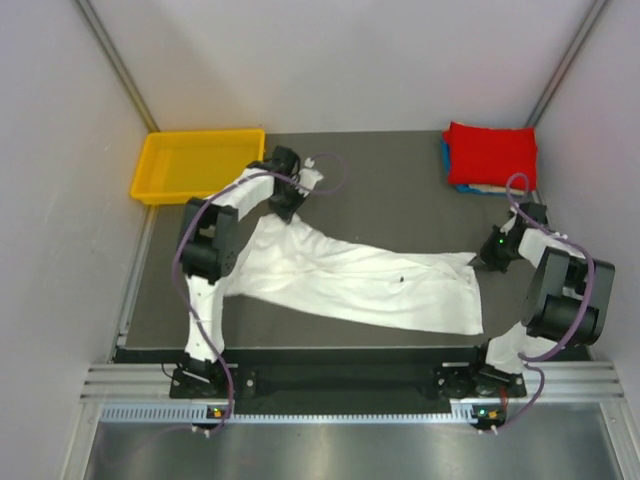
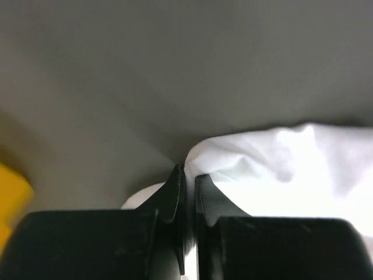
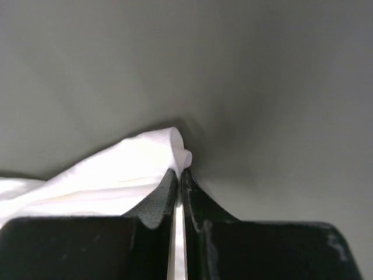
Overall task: Fold and stack the t-shirts
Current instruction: Fold the tshirt
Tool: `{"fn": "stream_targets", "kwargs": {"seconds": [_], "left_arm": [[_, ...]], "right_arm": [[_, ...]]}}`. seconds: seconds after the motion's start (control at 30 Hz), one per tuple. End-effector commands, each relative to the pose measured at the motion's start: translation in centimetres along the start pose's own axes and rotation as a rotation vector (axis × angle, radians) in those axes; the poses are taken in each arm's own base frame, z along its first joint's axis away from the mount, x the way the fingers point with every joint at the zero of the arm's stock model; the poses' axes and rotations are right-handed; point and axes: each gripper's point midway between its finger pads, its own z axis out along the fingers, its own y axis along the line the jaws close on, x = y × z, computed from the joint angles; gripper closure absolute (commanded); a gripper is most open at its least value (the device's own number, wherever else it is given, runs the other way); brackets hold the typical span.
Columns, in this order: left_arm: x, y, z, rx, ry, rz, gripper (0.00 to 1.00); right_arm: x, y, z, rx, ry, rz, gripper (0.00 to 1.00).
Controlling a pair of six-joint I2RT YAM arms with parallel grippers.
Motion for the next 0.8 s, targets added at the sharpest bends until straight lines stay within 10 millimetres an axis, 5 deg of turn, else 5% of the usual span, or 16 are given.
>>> {"fn": "stream_targets", "kwargs": {"seconds": [0.0, 0.03, 0.07, 0.13, 0.17, 0.2, 0.27, 0.53, 0.77], "left_arm": [[-8.6, 0.3, 4.0, -0.043, -0.146, -0.017, 1.00], [-9.5, 0.2, 4.3, -0.038, -0.140, -0.034, 1.00], [-13.2, 1.2, 2.9, -0.068, -0.225, -0.029, 1.00], [-15.0, 2.1, 5.0, -0.107, -0.251, -0.060, 1.00], [-17.9, 3.3, 3.5, -0.155, -0.328, -0.068, 1.00], [-18.2, 3.6, 5.3, -0.168, -0.321, -0.077, 1.00], [-21.3, 5.6, 4.2, -0.258, -0.424, -0.093, 1.00], [-25.3, 9.3, 6.4, -0.440, -0.621, -0.116, 1.00], [-29.9, 10.0, 5.2, -0.473, -0.857, -0.111, 1.00]], "right_arm": [[0.6, -3.5, -0.5, 0.091, -0.029, 0.085, 1.00], [0.4, -4.1, -0.8, 0.098, -0.039, 0.111, 1.00], [0.5, -4.3, -0.9, 0.096, -0.037, 0.124, 1.00], [0.8, -4.6, -1.0, 0.098, -0.027, 0.140, 1.00], [1.0, -4.5, -1.0, 0.096, -0.019, 0.141, 1.00], [1.4, -4.5, -0.9, 0.091, -0.003, 0.148, 1.00], [1.8, -4.4, -0.8, 0.082, 0.011, 0.161, 1.00], [4.6, -3.4, -1.6, 0.048, 0.098, 0.213, 1.00], [8.4, -2.9, -2.4, 0.066, 0.180, 0.257, 1.00]]}}
